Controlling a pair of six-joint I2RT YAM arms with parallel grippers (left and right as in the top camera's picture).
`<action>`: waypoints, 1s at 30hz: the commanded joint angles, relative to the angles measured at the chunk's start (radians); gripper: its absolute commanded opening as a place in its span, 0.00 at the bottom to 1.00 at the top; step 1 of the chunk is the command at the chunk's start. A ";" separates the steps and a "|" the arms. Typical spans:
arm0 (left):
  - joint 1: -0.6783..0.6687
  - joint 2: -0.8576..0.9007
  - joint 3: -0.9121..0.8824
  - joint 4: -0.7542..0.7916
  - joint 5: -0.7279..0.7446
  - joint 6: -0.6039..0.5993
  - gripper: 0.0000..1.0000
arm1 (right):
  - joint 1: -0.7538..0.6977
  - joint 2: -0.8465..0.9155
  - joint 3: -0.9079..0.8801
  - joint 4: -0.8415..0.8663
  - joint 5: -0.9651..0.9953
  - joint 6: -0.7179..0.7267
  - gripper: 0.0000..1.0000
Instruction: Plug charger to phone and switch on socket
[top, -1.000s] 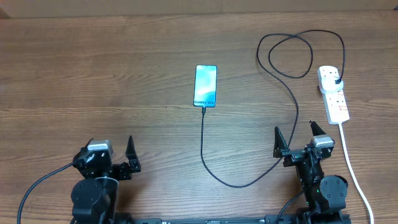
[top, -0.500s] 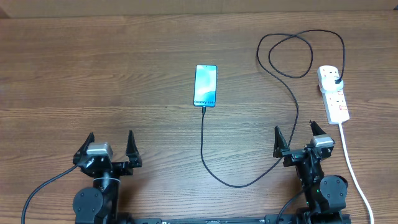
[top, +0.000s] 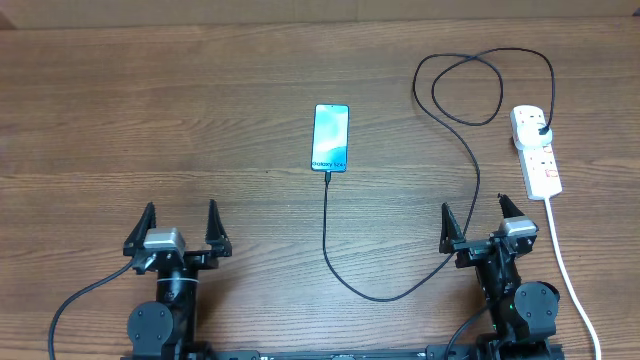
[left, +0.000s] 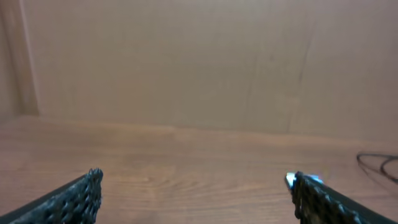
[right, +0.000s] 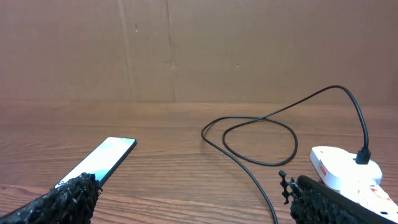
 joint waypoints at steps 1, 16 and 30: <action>0.007 -0.012 -0.068 0.090 0.040 0.016 1.00 | 0.001 -0.010 -0.011 0.006 0.012 -0.004 1.00; 0.040 -0.012 -0.079 -0.078 0.055 0.011 1.00 | 0.001 -0.010 -0.011 0.006 0.012 -0.005 1.00; 0.040 -0.012 -0.079 -0.080 0.061 0.094 1.00 | 0.001 -0.010 -0.011 0.006 0.012 -0.005 1.00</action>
